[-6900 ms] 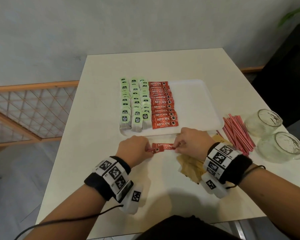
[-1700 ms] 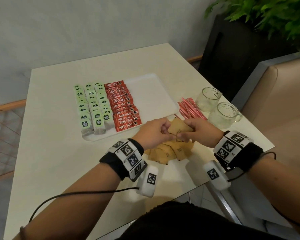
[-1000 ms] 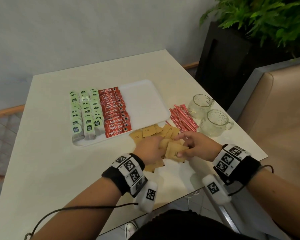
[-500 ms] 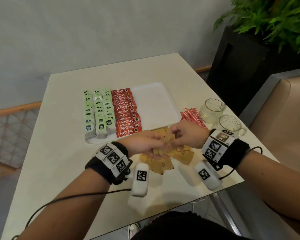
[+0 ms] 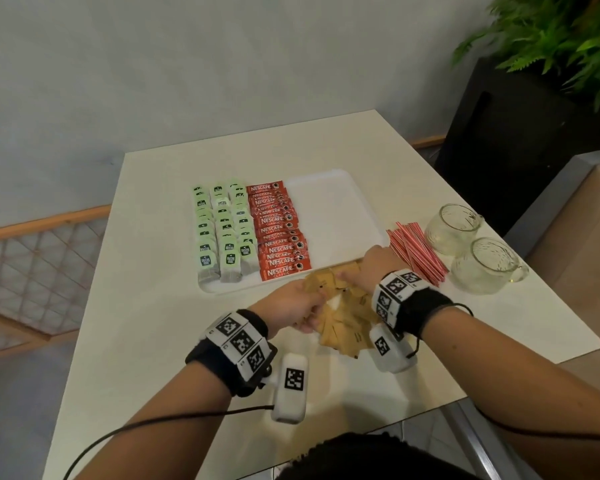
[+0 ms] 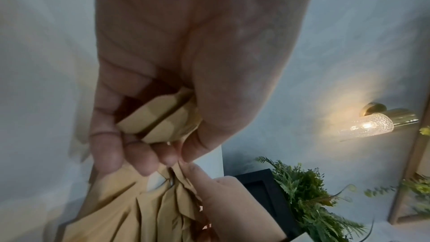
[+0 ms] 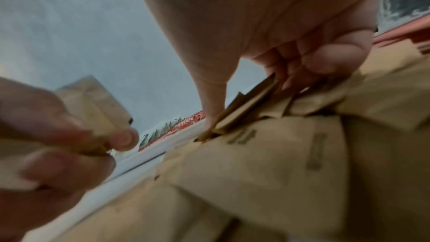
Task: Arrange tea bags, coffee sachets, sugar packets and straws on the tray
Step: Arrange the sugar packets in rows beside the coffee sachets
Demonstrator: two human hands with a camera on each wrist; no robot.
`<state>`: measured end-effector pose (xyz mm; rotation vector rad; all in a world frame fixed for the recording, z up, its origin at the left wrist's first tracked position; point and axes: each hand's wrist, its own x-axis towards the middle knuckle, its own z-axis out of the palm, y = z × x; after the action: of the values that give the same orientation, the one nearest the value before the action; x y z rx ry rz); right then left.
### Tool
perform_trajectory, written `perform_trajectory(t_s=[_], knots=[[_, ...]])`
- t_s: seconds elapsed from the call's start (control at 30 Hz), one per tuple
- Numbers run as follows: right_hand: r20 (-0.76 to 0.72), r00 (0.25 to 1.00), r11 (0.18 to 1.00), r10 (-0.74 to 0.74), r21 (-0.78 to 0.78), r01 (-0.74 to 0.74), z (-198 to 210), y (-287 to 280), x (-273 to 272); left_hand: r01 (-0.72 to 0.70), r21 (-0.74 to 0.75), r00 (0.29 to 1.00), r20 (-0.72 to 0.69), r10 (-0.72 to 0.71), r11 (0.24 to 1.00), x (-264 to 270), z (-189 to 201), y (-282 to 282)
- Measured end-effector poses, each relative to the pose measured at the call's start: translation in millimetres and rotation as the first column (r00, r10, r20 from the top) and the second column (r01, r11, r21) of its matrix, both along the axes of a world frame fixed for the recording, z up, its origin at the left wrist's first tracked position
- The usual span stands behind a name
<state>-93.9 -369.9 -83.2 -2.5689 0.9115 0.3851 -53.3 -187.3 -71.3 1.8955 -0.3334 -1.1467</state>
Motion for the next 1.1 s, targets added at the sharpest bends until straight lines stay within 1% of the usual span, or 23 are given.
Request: perform_trajectory(t_s=[0.07,0.17,0.27,0.33,0.37,0.4,0.43,0.47,0.57,0.6,0.63,0.7,0.83,0.93,1.1], knots=[[-0.005,1.0,0.999,-0.004,0.038,0.004,-0.9,-1.8,-2.1,-0.042,-0.042,0.999,-0.006,0.042,0.998,0.3,-1.0,0.3],[0.007,1.0,0.991,0.016,0.136,-0.017,-2.5,-10.9,-7.5,-0.092,-0.095,0.995,0.024,0.094,0.991,1.5,-7.0,-0.2],[0.152,0.988,0.979,-0.001,0.202,-0.03,-4.9,-19.4,-15.0,-0.162,-0.198,0.984,0.036,0.172,0.967,4.1,-11.7,-1.4],[0.271,0.962,0.968,-0.01,0.245,-0.059,0.7,-22.5,-21.5,-0.188,-0.27,0.975,0.069,0.213,0.944,5.3,-10.5,-2.6],[0.324,0.946,0.944,-0.025,0.319,-0.085,7.0,-22.2,-24.6,-0.189,-0.298,0.97,0.091,0.225,0.936,5.1,-8.4,-4.1],[0.358,0.933,0.901,-0.043,0.417,-0.118,15.4,-20.1,-27.5,-0.192,-0.32,0.967,0.097,0.234,0.928,5.4,-7.0,-6.6],[0.376,0.925,0.847,-0.058,0.508,-0.153,21.8,-18.5,-28.5,-0.206,-0.34,0.967,0.071,0.244,0.917,5.6,-4.7,-10.1],[0.38,0.922,0.792,-0.069,0.583,-0.181,27.6,-15.7,-28.5,-0.231,-0.359,0.968,0.01,0.251,0.904,5.6,-2.2,-14.0],[0.356,0.93,0.624,-0.096,0.749,-0.223,41.2,-5.5,-24.6,-0.31,-0.413,0.94,-0.267,0.212,0.856,4.0,6.2,-26.7],[0.346,0.934,0.588,-0.092,0.776,-0.23,44.2,-3.8,-22.9,-0.326,-0.423,0.925,-0.329,0.192,0.845,3.8,8.8,-29.5],[0.349,0.933,0.571,-0.088,0.785,-0.24,47.8,-2.5,-21.5,-0.345,-0.437,0.909,-0.375,0.181,0.831,4.2,10.1,-31.1],[0.376,0.922,0.582,-0.092,0.772,-0.257,53.4,-1.7,-19.1,-0.401,-0.464,0.876,-0.446,0.183,0.79,5.7,12.2,-31.4],[0.42,0.888,0.629,-0.187,0.746,-0.22,56.4,0.1,-14.4,-0.5,-0.455,0.824,-0.512,0.243,0.737,11.0,16.2,-30.8],[0.431,0.861,0.602,-0.269,0.774,-0.199,55.1,-0.6,-10.0,-0.546,-0.462,0.798,-0.542,0.265,0.699,15.1,17.1,-29.8],[0.403,0.862,0.556,-0.308,0.811,-0.18,57.5,0.4,0.5,-0.625,-0.473,0.737,-0.62,0.269,0.621,21.1,19.3,-30.9]])
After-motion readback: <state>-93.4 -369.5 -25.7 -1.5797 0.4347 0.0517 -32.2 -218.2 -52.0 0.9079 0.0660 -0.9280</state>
